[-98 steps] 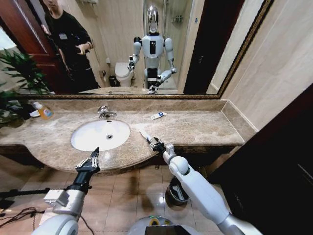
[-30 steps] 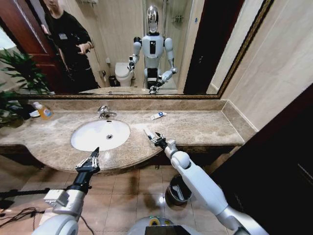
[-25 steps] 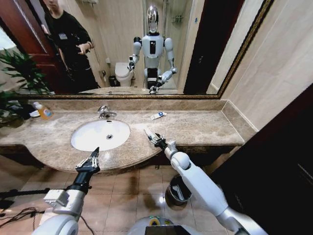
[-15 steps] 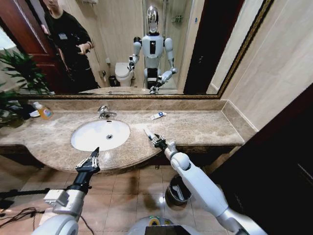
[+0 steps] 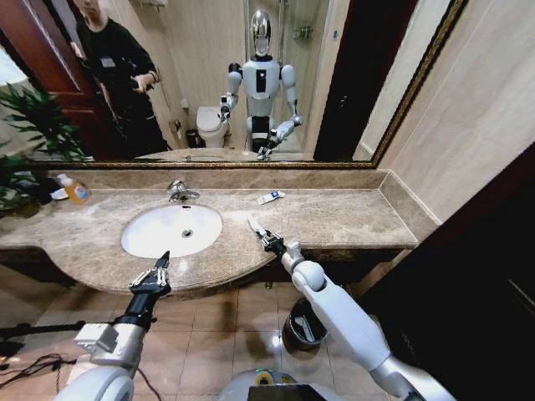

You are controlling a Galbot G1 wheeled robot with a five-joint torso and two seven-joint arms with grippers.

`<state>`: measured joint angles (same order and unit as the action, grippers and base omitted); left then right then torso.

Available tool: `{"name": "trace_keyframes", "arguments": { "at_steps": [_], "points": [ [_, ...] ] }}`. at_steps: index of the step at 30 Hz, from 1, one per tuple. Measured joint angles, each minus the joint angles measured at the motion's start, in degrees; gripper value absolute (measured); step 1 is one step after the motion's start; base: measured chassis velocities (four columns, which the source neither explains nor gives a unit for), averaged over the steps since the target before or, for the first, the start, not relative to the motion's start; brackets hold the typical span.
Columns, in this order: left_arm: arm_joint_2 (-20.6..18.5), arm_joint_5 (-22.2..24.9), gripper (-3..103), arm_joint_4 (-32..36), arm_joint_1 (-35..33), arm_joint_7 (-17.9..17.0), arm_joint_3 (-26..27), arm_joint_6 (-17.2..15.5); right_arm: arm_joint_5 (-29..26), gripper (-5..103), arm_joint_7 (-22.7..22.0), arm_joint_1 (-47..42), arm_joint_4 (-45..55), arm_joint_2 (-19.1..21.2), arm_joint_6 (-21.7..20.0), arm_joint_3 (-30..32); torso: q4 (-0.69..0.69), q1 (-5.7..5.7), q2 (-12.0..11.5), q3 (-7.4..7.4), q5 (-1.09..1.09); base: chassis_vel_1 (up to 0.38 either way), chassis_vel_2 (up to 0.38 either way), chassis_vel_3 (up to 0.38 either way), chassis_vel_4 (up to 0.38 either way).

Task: Pick up the trash from the sink and place it in the trash bin.

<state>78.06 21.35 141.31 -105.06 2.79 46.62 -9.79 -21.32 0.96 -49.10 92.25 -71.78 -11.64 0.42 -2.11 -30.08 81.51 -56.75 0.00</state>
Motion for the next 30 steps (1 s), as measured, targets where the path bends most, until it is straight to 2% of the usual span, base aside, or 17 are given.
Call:
{"name": "trace_keyframes", "arguments": {
  "at_steps": [12, 15, 17, 21, 26, 30],
  "points": [
    [0.0, 0.0, 0, 0.0, 0.0, 0.0, 0.0, 0.0, 0.4, 28, -1.9, -7.9, 6.9, 2.8, 4.4, 5.7, 0.00, 0.00, 0.0, 0.00, 0.01, 0.000, 0.000, 0.000, 0.000],
    [0.0, 0.0, 0, 0.0, 0.0, 0.0, 0.0, 0.0, 0.4, 28, -1.9, -13.2, 11.4, 4.5, 4.7, 9.9, 0.01, 0.00, 0.0, 0.00, 0.01, 0.000, 0.000, 0.000, 0.000],
    [0.0, 0.0, 0, 0.0, 0.0, 0.0, 0.0, 0.0, 0.4, 28, -1.9, -14.5, 12.4, 4.9, 4.9, 10.7, 0.01, 0.00, 0.0, 0.00, 0.01, 0.000, 0.000, 0.000, 0.000],
    [0.0, 0.0, 0, 0.0, 0.0, 0.0, 0.0, 0.0, 0.7, 28, -2.2, -22.7, 18.6, 7.5, 6.7, 13.8, 0.00, 0.00, 0.0, 0.01, 0.02, 0.000, 0.000, 0.000, 0.000],
    [0.0, 0.0, 0, 0.0, 0.0, 0.0, 0.0, 0.0, 1.0, 28, -2.8, -27.5, 21.9, 8.2, 7.3, 14.9, 0.00, 0.00, 0.0, 0.00, 0.01, 0.000, 0.000, 0.000, 0.000],
    [0.0, 0.0, 0, 0.0, 0.0, 0.0, 0.0, 0.0, 2.6, 28, -2.7, -33.2, 24.0, 7.9, 9.4, 17.5, 0.00, 0.00, 0.0, 0.01, 0.01, 0.000, 0.000, 0.000, 0.000]
  ]
}}
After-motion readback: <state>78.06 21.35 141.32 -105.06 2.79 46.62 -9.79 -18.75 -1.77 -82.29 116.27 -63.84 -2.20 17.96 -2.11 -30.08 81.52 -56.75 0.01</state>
